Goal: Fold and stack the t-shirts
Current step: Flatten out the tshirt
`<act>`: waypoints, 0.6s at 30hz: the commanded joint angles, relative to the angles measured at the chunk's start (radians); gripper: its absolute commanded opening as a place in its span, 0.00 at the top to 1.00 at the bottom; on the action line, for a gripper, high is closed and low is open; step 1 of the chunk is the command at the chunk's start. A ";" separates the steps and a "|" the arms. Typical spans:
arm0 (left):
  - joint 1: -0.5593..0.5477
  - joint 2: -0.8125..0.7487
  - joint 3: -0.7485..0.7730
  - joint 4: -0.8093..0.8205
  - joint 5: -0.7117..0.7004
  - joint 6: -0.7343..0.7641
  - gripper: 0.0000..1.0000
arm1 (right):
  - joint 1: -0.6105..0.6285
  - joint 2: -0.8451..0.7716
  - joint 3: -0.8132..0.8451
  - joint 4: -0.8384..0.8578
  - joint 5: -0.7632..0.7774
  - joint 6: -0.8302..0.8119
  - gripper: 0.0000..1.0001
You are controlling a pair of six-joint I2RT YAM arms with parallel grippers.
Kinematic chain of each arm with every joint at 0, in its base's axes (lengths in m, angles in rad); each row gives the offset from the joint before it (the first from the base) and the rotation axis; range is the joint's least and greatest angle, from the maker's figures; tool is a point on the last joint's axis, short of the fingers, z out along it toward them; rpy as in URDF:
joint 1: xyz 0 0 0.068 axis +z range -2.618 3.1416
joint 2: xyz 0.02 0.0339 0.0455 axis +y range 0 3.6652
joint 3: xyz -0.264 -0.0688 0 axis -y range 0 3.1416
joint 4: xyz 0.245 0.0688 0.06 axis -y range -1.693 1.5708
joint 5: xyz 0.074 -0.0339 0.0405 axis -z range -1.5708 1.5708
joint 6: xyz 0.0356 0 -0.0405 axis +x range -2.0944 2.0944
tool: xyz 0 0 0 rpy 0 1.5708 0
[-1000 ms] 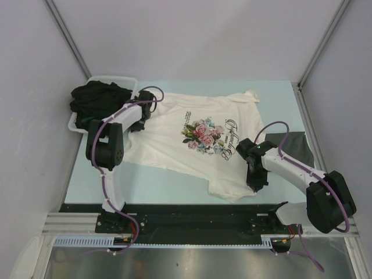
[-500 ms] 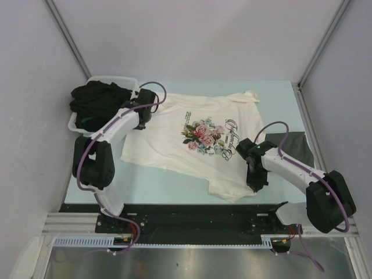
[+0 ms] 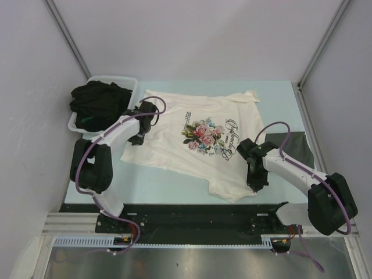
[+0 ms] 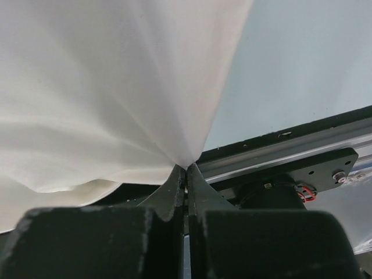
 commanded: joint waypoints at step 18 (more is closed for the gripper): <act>0.010 0.087 0.019 0.063 0.152 -0.164 0.21 | 0.005 -0.045 -0.009 -0.022 0.007 0.000 1.00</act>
